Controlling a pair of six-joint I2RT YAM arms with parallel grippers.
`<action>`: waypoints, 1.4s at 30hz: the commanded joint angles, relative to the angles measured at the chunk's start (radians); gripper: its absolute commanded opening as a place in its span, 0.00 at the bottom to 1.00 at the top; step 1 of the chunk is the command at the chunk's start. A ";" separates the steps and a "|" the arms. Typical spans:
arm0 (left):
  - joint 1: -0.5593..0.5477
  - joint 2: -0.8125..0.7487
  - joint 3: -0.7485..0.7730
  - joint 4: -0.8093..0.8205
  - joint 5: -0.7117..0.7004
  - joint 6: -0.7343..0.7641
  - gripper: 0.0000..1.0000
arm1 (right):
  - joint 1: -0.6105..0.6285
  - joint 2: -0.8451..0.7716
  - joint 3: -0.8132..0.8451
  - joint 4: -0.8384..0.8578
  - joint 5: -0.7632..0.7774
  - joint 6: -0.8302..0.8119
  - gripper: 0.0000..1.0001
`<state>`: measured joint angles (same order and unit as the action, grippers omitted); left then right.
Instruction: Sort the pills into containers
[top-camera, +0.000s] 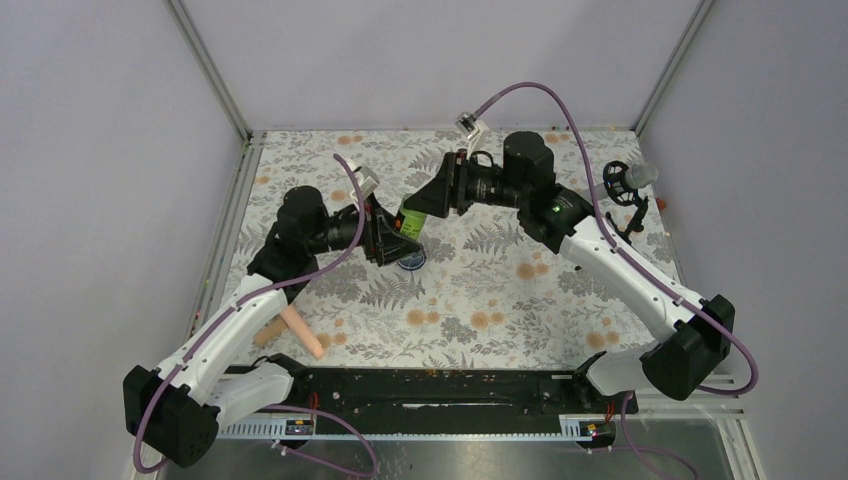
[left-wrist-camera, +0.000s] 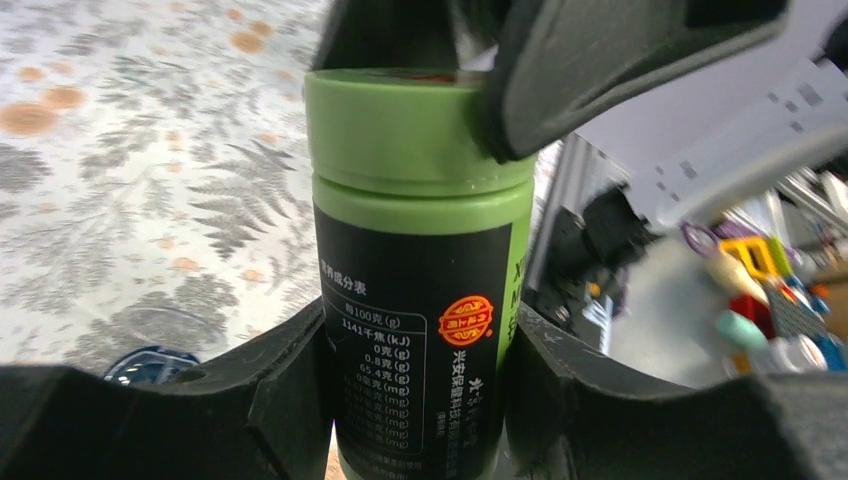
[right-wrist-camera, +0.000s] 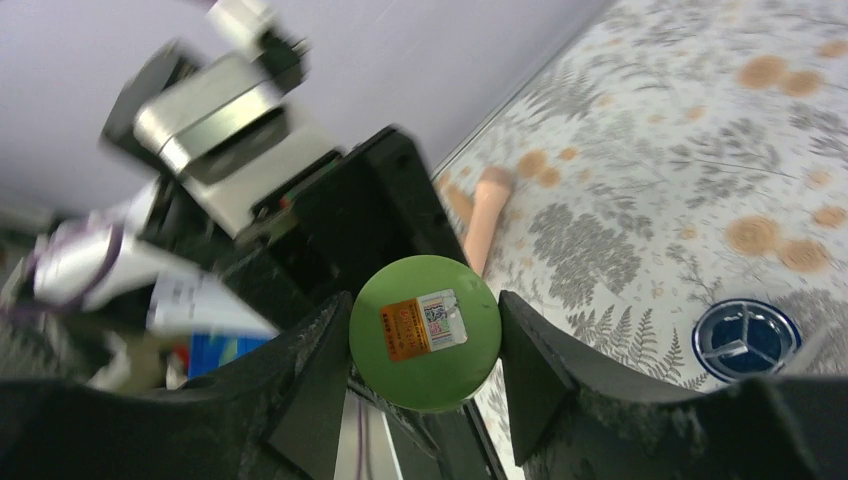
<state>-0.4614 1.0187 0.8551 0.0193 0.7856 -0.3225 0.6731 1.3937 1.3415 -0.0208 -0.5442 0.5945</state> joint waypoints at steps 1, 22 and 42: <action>0.002 0.012 0.085 0.001 0.251 0.024 0.00 | -0.029 -0.024 -0.002 -0.045 -0.565 -0.299 0.00; -0.091 0.006 0.119 -0.084 -0.147 0.143 0.00 | 0.067 -0.068 0.029 -0.155 0.306 0.155 0.74; -0.091 0.005 0.038 0.030 0.325 -0.017 0.00 | -0.024 -0.123 0.001 -0.183 -0.398 -0.417 0.35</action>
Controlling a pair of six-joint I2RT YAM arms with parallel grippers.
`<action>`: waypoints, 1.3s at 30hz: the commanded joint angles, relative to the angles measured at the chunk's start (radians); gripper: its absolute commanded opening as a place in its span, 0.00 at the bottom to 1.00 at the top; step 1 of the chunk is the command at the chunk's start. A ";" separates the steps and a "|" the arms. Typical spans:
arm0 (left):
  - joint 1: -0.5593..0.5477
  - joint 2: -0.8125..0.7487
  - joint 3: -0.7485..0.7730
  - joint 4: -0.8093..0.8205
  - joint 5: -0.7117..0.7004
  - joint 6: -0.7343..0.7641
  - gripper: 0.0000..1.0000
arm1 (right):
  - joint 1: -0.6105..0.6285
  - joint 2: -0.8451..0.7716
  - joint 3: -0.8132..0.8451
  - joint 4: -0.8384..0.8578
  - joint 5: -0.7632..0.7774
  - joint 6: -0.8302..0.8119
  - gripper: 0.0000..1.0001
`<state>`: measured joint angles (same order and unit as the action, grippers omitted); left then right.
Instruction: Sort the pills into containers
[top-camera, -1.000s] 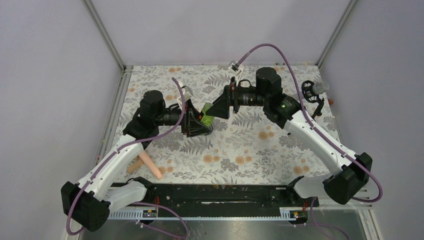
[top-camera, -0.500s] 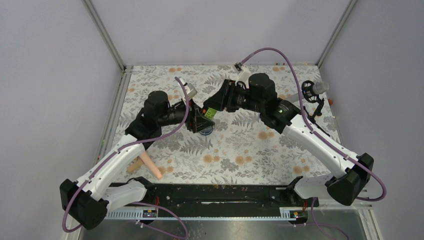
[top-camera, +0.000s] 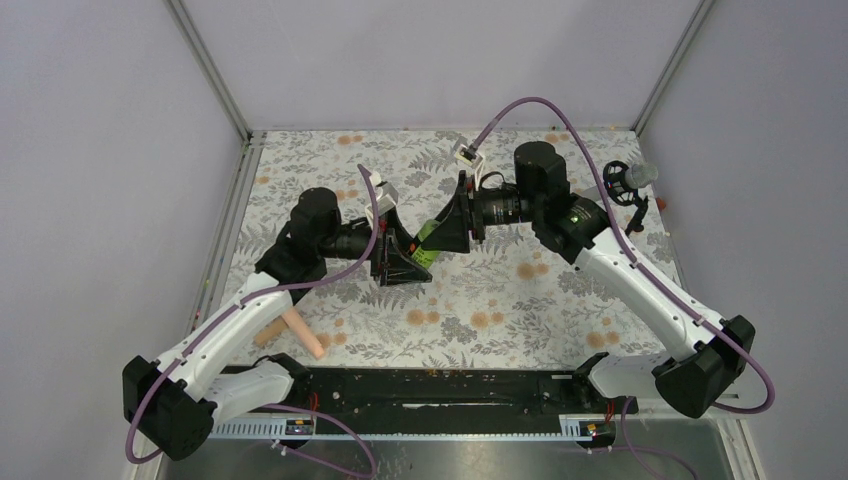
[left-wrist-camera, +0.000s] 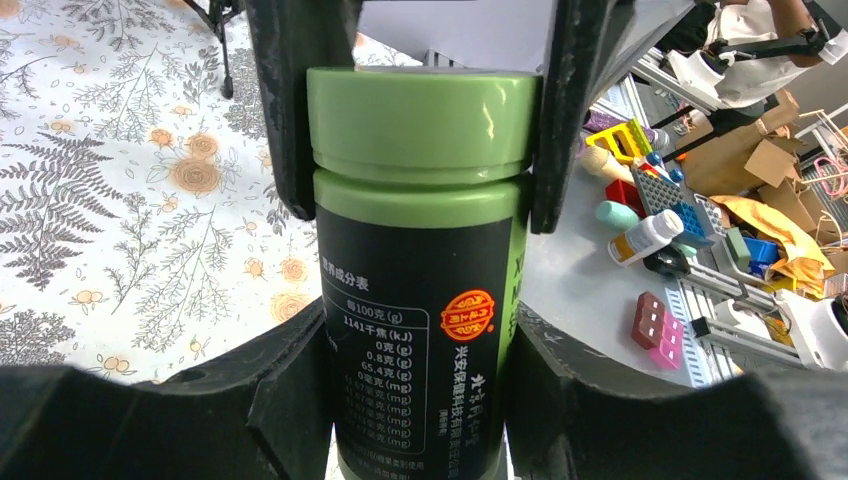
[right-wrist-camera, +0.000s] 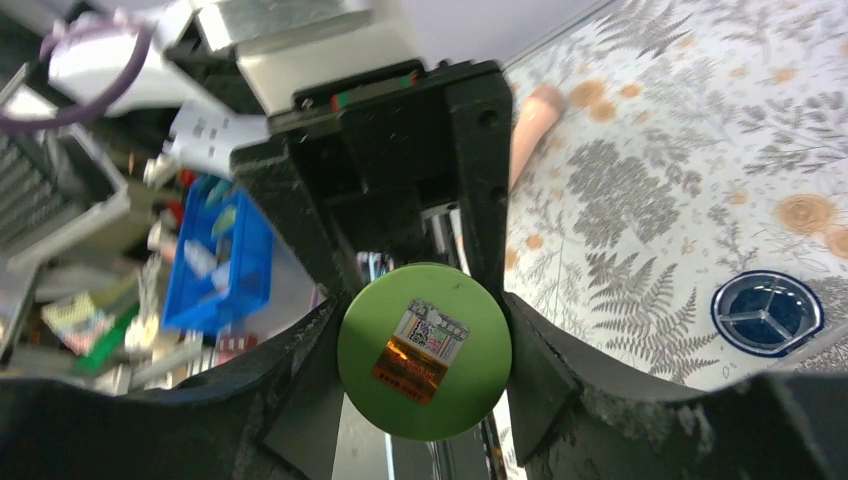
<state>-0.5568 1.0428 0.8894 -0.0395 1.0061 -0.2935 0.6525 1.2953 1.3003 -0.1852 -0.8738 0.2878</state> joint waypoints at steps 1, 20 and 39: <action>0.005 -0.020 0.006 0.089 0.079 -0.039 0.00 | -0.002 -0.039 0.024 0.015 0.028 -0.056 0.69; -0.035 -0.039 -0.028 0.086 -0.499 0.069 0.00 | 0.061 0.014 -0.027 0.169 0.659 0.529 0.62; -0.035 -0.053 -0.026 0.065 -0.453 0.050 0.00 | 0.027 0.019 -0.025 0.106 0.444 0.343 0.47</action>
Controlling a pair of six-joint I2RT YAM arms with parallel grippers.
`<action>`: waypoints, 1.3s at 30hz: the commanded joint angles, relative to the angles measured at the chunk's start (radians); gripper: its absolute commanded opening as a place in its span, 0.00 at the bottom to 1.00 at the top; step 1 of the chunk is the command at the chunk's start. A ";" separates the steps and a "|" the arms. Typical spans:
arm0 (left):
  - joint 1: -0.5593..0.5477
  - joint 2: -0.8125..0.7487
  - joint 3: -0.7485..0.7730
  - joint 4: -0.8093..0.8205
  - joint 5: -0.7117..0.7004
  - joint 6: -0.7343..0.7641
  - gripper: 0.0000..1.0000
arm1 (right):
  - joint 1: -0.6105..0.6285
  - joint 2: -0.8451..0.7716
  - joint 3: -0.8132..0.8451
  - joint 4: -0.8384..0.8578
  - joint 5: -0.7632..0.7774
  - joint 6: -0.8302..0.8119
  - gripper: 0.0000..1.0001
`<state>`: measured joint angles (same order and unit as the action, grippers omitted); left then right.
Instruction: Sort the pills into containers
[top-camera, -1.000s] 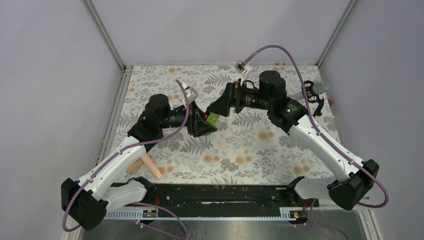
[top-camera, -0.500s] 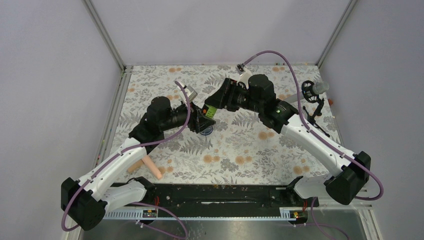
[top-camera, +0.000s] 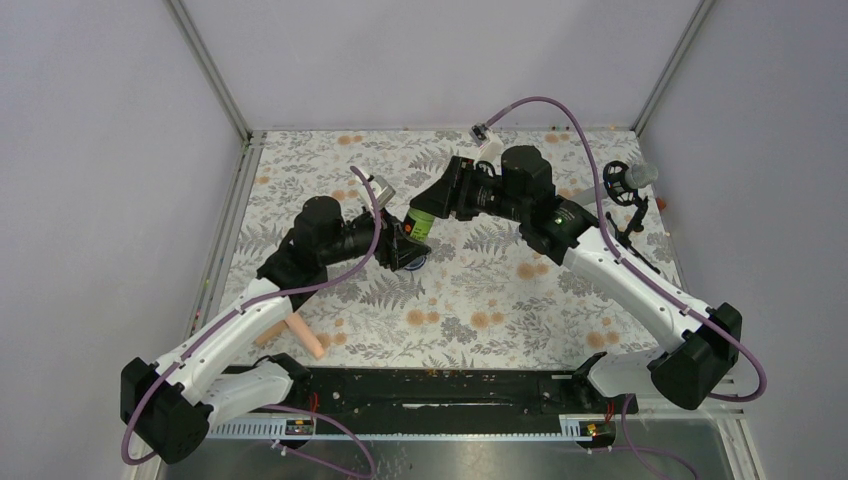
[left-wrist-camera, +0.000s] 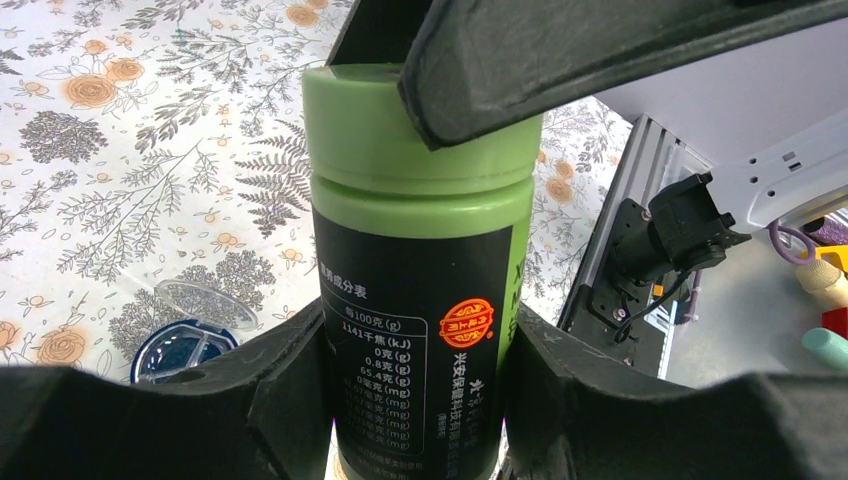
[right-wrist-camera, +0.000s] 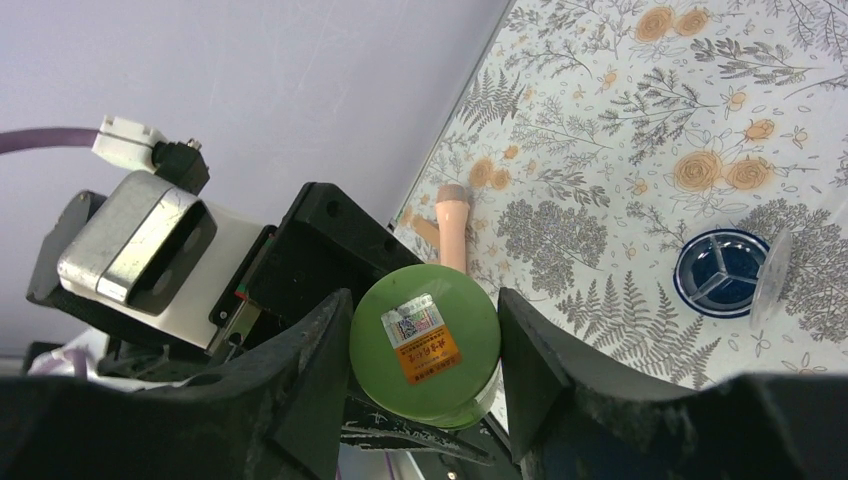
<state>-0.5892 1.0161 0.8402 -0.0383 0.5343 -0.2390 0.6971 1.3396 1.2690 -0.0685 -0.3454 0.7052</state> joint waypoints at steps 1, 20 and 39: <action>-0.002 -0.030 0.022 0.063 0.022 -0.005 0.00 | -0.019 -0.029 0.010 -0.024 -0.075 -0.078 0.65; 0.013 0.013 0.066 0.019 0.416 -0.056 0.00 | -0.128 -0.063 -0.008 0.167 -0.488 -0.128 0.00; 0.005 0.078 0.106 0.176 0.619 -0.153 0.00 | -0.148 -0.179 -0.087 0.128 -0.452 -0.209 0.97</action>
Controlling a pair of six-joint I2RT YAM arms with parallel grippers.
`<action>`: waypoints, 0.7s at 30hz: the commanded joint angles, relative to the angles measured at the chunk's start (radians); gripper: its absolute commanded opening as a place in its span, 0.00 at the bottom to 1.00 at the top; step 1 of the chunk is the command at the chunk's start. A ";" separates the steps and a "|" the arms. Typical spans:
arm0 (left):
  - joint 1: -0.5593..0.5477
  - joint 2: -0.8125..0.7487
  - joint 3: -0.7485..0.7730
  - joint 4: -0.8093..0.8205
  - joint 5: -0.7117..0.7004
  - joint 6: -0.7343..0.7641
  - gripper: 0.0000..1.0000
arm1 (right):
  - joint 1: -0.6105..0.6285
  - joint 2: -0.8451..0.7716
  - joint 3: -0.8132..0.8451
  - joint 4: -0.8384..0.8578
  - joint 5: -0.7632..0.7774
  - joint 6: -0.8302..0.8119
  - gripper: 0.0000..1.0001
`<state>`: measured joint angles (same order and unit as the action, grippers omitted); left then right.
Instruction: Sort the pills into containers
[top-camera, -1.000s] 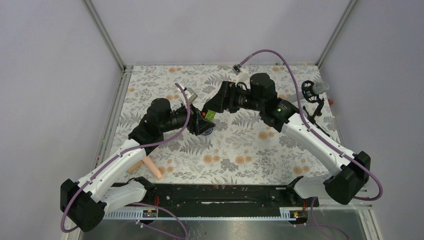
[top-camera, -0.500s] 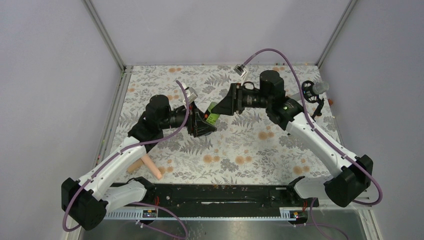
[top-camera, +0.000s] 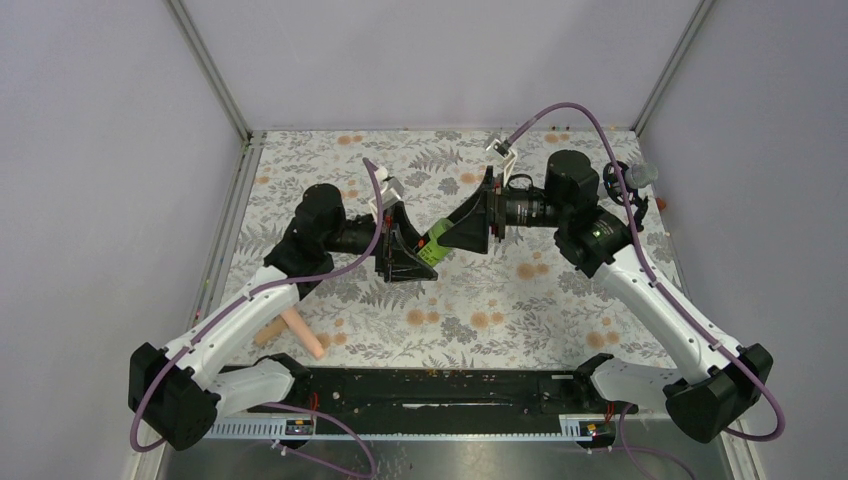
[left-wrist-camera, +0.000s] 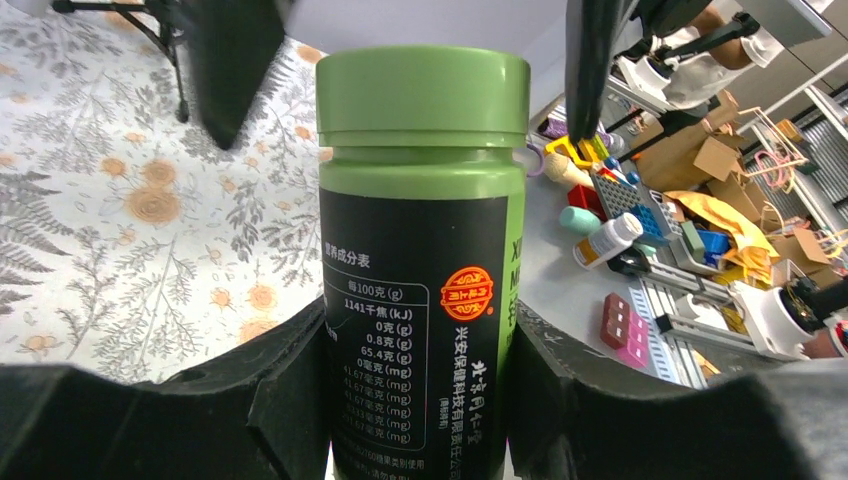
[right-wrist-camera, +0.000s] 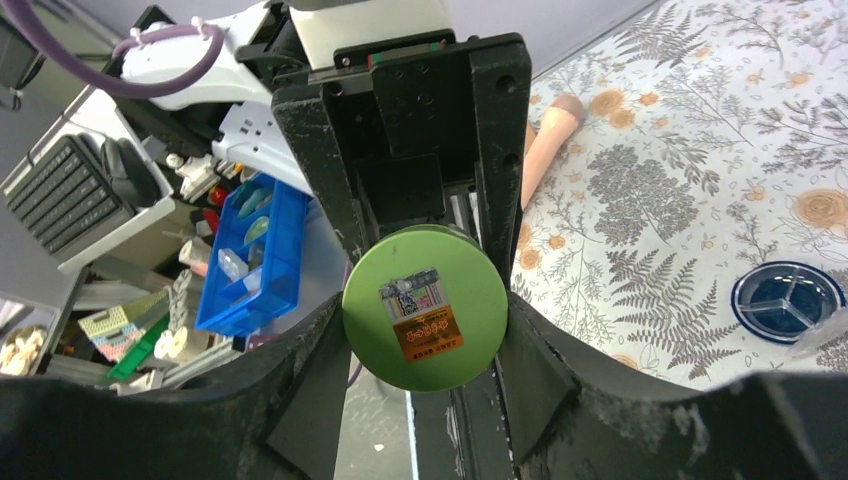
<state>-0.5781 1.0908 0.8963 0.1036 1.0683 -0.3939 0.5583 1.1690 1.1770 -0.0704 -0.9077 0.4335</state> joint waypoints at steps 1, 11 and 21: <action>-0.006 0.003 0.050 0.034 0.073 0.008 0.00 | -0.008 -0.003 0.011 0.111 0.136 0.074 0.99; -0.006 -0.019 0.035 -0.021 -0.138 0.095 0.00 | 0.088 0.080 0.069 -0.057 0.441 0.278 0.89; -0.005 -0.040 0.002 -0.011 -0.289 0.099 0.00 | 0.104 0.025 0.065 -0.162 0.527 0.380 0.71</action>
<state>-0.5831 1.0977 0.8932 0.0124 0.8482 -0.3061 0.6544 1.2438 1.2083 -0.1902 -0.4366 0.7509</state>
